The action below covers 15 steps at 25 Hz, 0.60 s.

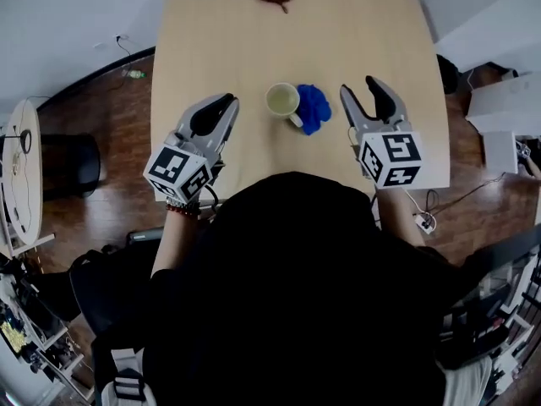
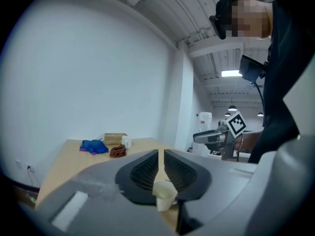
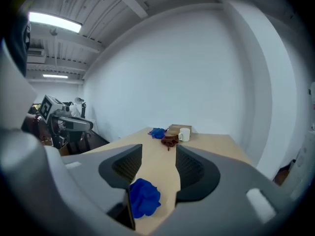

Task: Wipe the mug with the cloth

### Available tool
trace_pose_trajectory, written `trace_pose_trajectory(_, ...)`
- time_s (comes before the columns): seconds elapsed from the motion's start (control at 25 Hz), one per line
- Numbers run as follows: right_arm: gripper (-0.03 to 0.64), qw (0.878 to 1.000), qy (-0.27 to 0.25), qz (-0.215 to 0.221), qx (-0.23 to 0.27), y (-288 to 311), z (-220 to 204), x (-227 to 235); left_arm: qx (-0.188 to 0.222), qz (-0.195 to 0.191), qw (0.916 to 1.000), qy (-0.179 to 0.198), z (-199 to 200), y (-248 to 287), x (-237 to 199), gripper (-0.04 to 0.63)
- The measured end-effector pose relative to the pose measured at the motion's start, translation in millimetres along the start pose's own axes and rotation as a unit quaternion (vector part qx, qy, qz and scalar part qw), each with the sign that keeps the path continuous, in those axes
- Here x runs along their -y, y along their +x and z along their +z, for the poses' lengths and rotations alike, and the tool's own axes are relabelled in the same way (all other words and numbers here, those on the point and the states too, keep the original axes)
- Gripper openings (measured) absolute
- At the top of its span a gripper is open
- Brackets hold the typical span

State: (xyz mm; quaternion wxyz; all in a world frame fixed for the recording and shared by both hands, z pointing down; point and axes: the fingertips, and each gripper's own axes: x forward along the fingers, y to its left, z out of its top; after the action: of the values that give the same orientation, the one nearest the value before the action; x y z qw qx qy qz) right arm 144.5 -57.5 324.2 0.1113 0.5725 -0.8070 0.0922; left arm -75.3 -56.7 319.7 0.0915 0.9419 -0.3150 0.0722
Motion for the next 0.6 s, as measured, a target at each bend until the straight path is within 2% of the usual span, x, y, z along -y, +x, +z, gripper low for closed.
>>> trace_pose_trajectory(0.16,0.213,1.0,0.001,-0.004,-0.005,-2,-3,-2,-0.01,-0.02,0.9994,0.027,1,9,17,0.032)
trace_pose_trajectory(0.36,0.213,1.0,0.003,-0.011,-0.009,-3,-3,2,-0.014,-0.038,0.9991,0.013,-8,17,27,0.032)
trace_pose_trajectory(0.6,0.213,1.0,-0.007,0.001,-0.013,-6,-11,-3,-0.031,-0.046,0.9982,0.023,-18,24,38,0.032)
